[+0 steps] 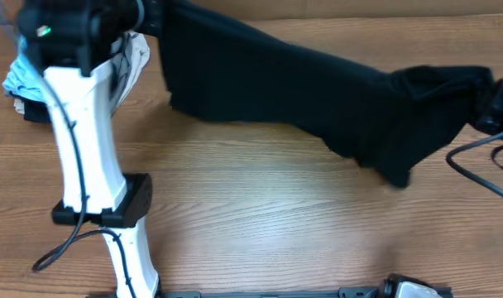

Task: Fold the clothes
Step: 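Lift the shirt with both grippers and stretch it apart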

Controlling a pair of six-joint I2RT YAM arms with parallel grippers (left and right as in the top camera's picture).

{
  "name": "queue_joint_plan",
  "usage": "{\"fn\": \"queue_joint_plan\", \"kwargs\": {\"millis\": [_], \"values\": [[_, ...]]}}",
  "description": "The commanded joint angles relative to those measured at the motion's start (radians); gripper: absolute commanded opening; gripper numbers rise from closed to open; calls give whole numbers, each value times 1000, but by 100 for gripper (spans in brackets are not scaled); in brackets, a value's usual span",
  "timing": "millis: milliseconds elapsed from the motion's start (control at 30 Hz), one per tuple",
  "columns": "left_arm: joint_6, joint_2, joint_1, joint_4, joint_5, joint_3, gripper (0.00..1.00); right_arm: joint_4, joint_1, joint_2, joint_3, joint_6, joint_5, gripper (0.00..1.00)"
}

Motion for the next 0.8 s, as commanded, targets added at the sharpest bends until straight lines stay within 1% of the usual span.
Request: {"fn": "queue_joint_plan", "kwargs": {"millis": [0,200,333,767], "values": [[-50,-85,42,4,-1,87,4,-12,-33,-17,131,-102,-84,4],[-48,-214,49,2,-26,87,4,-133,-33,-17,324,-105,-84,4],[-48,-285,49,-5,-80,87,4,-199,-33,-18,430,-111,-65,4],[-49,-385,49,-24,-147,87,4,-199,-33,-32,551,-115,-43,4]]}}
